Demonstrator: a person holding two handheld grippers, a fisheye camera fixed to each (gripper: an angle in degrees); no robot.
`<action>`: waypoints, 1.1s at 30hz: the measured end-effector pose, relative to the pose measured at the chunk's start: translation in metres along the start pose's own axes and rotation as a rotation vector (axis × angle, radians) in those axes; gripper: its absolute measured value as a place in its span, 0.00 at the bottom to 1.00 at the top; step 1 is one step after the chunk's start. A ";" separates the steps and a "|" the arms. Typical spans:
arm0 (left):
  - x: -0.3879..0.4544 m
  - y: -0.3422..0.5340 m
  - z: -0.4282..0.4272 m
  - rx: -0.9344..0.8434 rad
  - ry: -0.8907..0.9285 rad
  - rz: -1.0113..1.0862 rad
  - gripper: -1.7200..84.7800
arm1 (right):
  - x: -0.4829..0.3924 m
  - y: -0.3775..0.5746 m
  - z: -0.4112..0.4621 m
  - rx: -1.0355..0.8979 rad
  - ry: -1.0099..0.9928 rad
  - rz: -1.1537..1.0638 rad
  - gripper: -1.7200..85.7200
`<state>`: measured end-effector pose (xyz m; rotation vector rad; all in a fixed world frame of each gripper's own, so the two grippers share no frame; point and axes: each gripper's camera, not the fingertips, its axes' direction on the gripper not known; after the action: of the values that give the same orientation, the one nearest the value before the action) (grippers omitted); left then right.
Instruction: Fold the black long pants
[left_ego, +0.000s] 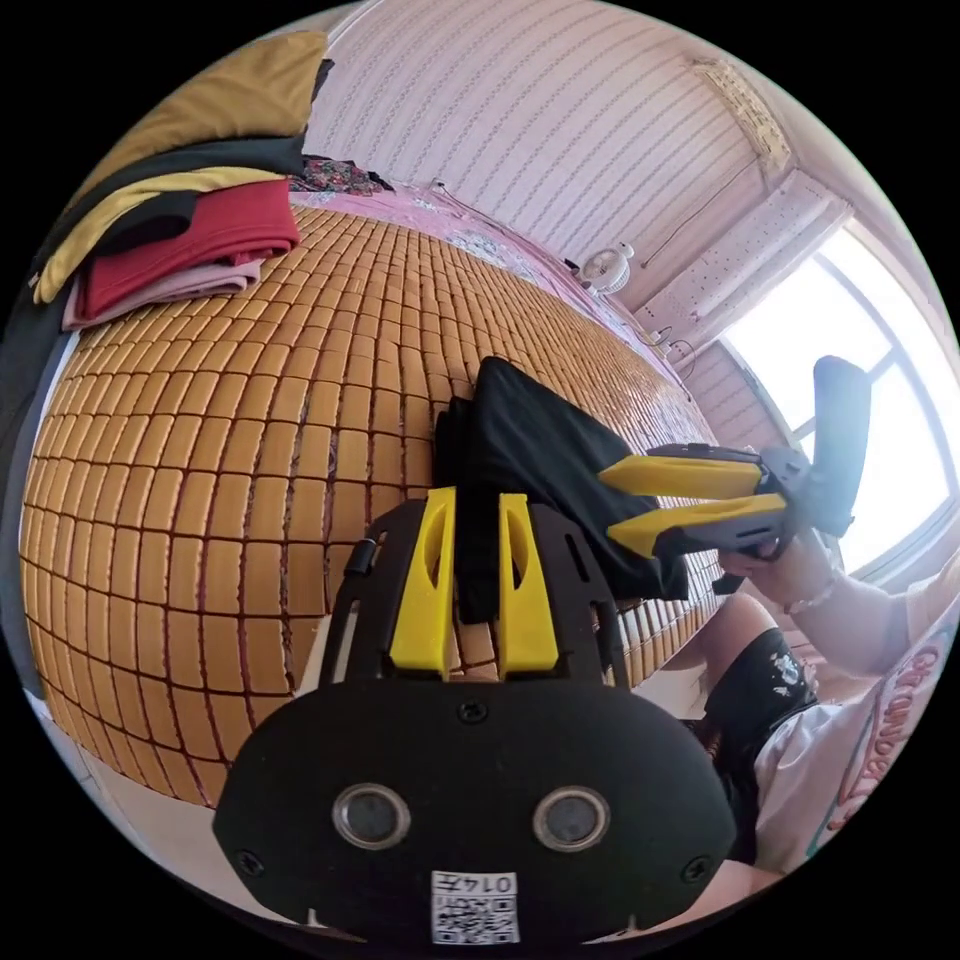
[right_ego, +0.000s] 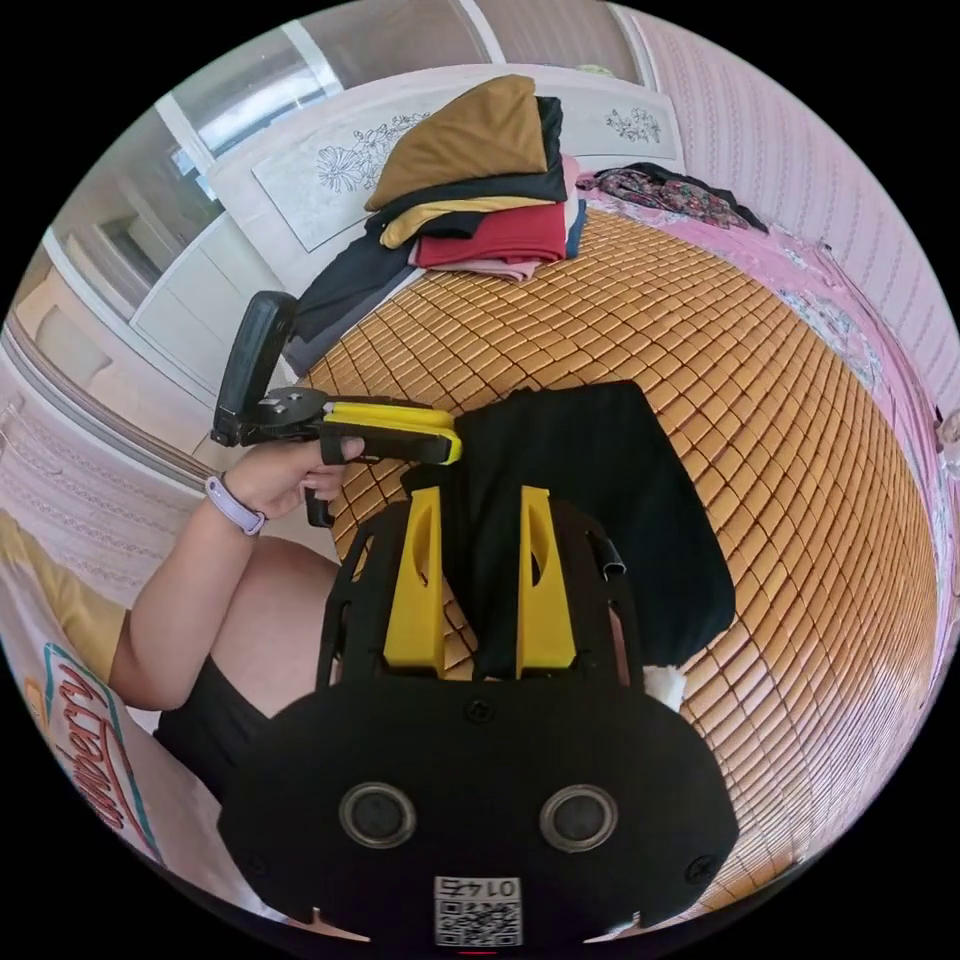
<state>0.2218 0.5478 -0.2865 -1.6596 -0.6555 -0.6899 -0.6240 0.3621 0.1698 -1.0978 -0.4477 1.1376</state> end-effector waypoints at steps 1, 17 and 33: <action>-0.012 0.001 0.002 -0.006 0.055 -0.056 0.09 | -0.007 -0.004 0.003 -0.011 0.032 -0.040 0.16; -0.029 0.040 -0.019 0.067 0.099 -0.039 0.12 | 0.089 -0.004 -0.073 0.087 -0.269 0.267 0.06; 0.001 0.056 -0.020 -0.047 -0.359 -0.079 0.07 | 0.222 0.239 -0.336 0.380 0.106 0.845 0.04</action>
<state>0.2613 0.5186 -0.3190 -1.8273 -0.9695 -0.4675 -0.3943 0.4040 -0.2362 -1.0133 0.3602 1.7929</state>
